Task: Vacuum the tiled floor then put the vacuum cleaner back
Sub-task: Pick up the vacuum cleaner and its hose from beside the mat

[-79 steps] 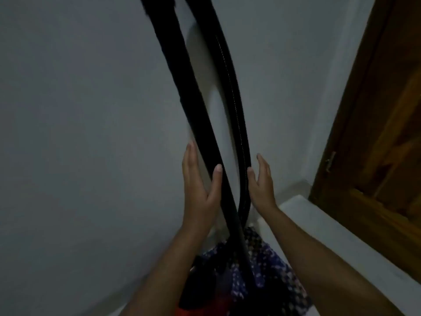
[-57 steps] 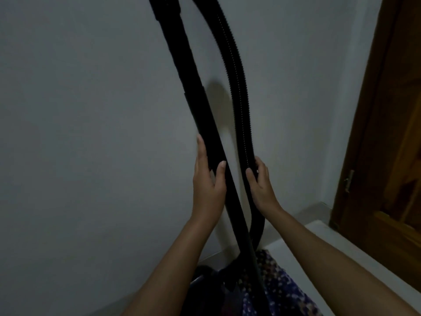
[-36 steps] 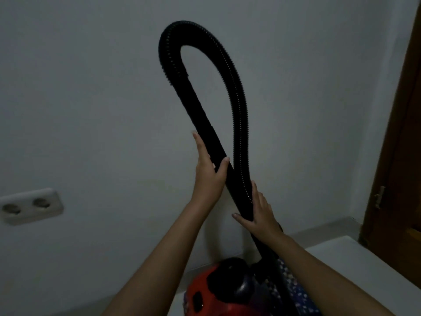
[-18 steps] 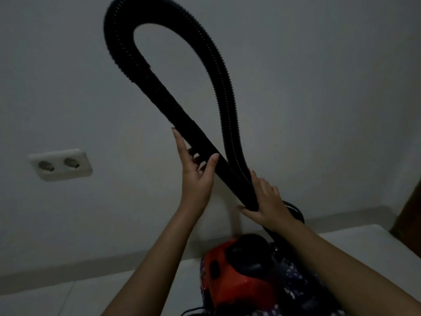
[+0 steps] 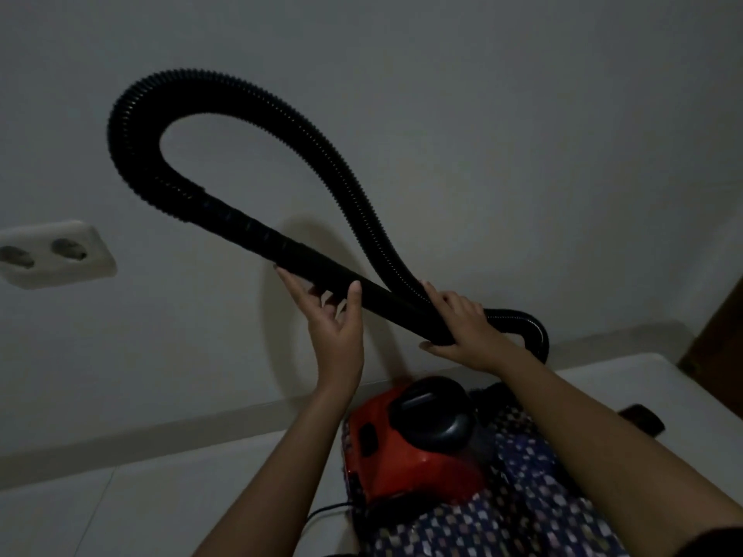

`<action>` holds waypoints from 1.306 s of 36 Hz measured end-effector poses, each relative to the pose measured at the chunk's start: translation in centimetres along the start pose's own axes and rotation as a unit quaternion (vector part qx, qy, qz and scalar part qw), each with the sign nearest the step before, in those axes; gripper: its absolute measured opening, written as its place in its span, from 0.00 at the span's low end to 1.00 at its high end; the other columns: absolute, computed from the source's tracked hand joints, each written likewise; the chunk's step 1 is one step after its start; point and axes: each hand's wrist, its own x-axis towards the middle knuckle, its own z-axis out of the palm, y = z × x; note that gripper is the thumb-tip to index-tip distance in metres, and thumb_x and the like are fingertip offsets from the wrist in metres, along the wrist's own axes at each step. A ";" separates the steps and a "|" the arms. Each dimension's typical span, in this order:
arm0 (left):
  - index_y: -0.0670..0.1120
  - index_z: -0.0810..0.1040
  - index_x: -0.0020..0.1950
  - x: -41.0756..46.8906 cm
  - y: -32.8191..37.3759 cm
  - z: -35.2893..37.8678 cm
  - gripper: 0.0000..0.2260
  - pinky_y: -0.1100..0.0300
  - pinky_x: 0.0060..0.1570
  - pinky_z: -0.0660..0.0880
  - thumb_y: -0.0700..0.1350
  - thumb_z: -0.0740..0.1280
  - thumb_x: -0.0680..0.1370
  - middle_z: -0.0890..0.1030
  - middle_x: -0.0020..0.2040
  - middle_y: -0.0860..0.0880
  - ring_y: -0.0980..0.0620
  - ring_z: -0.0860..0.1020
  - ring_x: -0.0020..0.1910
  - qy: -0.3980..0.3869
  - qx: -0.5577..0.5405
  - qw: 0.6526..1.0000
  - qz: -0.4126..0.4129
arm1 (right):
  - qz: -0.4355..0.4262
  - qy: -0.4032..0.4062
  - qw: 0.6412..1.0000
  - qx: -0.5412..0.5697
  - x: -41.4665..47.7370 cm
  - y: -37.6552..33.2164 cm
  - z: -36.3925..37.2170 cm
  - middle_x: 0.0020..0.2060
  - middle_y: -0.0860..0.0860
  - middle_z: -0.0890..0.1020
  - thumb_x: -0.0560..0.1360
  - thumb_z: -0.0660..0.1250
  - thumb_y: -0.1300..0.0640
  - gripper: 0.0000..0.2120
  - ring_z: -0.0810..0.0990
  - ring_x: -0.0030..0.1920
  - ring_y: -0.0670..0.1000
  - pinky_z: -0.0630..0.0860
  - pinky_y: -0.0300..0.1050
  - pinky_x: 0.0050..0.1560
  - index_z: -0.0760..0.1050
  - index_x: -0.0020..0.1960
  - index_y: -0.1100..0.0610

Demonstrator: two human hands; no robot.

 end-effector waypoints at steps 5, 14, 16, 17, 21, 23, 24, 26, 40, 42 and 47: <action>0.62 0.49 0.72 -1.8 -4.6 -1.7 0.33 0.67 0.55 0.74 0.39 0.63 0.78 0.75 0.56 0.56 0.56 0.78 0.54 -0.088 0.071 0.994 -0.005 | 0.001 -0.015 1.000 0.003 0.4 1.3 0.5 0.63 0.55 0.67 0.74 0.65 0.40 0.45 0.68 0.61 0.56 0.60 0.45 0.60 0.35 0.75 0.48; 0.49 0.56 0.76 -4.4 -14.8 -0.8 0.30 0.60 0.67 0.59 0.52 0.65 0.77 0.66 0.70 0.43 0.47 0.62 0.71 -0.503 0.401 0.762 -0.067 | 0.014 -0.015 1.000 0.009 1.0 3.1 0.7 0.65 0.54 0.66 0.75 0.65 0.40 0.45 0.67 0.63 0.56 0.60 0.50 0.64 0.39 0.78 0.50; 0.50 0.54 0.76 -4.6 -16.0 0.3 0.31 0.58 0.67 0.61 0.52 0.64 0.77 0.67 0.68 0.42 0.45 0.63 0.69 -0.548 0.428 0.717 -0.055 | 0.014 -0.016 1.000 0.009 0.9 3.6 0.8 0.65 0.54 0.66 0.75 0.65 0.40 0.45 0.67 0.63 0.56 0.60 0.50 0.63 0.39 0.78 0.49; 0.50 0.53 0.77 -4.6 -16.5 0.8 0.31 0.56 0.66 0.63 0.52 0.64 0.77 0.68 0.67 0.41 0.45 0.64 0.68 -0.563 0.444 0.696 -0.044 | 0.013 -0.016 1.000 0.008 0.9 3.8 0.9 0.65 0.54 0.66 0.74 0.65 0.40 0.45 0.67 0.63 0.56 0.60 0.49 0.63 0.38 0.77 0.49; 0.53 0.52 0.77 -4.9 -17.9 1.9 0.31 0.52 0.66 0.68 0.50 0.64 0.77 0.69 0.69 0.42 0.44 0.69 0.68 -0.601 0.447 0.660 -0.061 | 0.010 -0.012 1.000 0.004 0.8 4.3 0.9 0.64 0.54 0.67 0.74 0.65 0.40 0.45 0.67 0.63 0.55 0.60 0.48 0.62 0.38 0.77 0.49; 0.53 0.54 0.76 -4.8 -18.3 1.9 0.31 0.52 0.67 0.68 0.47 0.64 0.77 0.70 0.70 0.42 0.44 0.70 0.68 -0.603 0.434 0.665 -0.076 | 0.010 -0.013 1.000 0.005 0.7 4.4 0.7 0.64 0.54 0.66 0.74 0.65 0.40 0.45 0.67 0.63 0.55 0.59 0.47 0.62 0.38 0.77 0.48; 0.54 0.54 0.76 -4.6 -18.4 1.9 0.30 0.53 0.67 0.68 0.46 0.64 0.77 0.70 0.70 0.42 0.44 0.70 0.68 -0.604 0.430 0.667 -0.080 | 0.008 -0.015 1.000 0.006 0.7 4.4 0.5 0.65 0.54 0.66 0.74 0.65 0.40 0.45 0.67 0.63 0.55 0.59 0.48 0.63 0.38 0.77 0.48; 0.56 0.55 0.76 -4.2 -18.5 1.7 0.30 0.52 0.67 0.68 0.45 0.64 0.78 0.71 0.70 0.42 0.45 0.70 0.68 -0.615 0.418 0.662 -0.095 | 0.005 -0.026 1.000 0.011 0.7 4.1 -0.1 0.65 0.55 0.66 0.74 0.65 0.40 0.45 0.67 0.63 0.56 0.59 0.50 0.65 0.38 0.77 0.48; 0.49 0.61 0.75 -4.2 -3.1 -1.1 0.29 0.61 0.69 0.63 0.32 0.63 0.76 0.66 0.73 0.44 0.47 0.65 0.72 -0.625 0.361 0.663 -0.198 | 0.049 -0.039 0.997 0.054 -0.1 -5.0 -13.5 0.62 0.55 0.69 0.74 0.65 0.42 0.42 0.69 0.60 0.56 0.63 0.52 0.61 0.45 0.78 0.51; 0.49 0.59 0.75 -3.0 0.3 -1.6 0.29 0.66 0.62 0.67 0.33 0.62 0.77 0.69 0.72 0.45 0.48 0.70 0.69 -0.648 0.357 0.645 -0.190 | 0.072 -0.040 0.994 0.072 -0.1 -7.3 -15.9 0.62 0.54 0.69 0.74 0.66 0.41 0.43 0.68 0.61 0.54 0.63 0.51 0.63 0.44 0.78 0.50; 0.53 0.57 0.76 -1.3 8.1 -4.1 0.28 0.71 0.30 0.70 0.40 0.63 0.79 0.75 0.66 0.42 0.53 0.76 0.41 -0.689 0.386 0.591 -0.160 | 0.119 -0.035 0.988 0.088 -0.1 -12.8 -20.9 0.62 0.53 0.69 0.74 0.66 0.41 0.43 0.68 0.61 0.54 0.62 0.50 0.62 0.44 0.78 0.49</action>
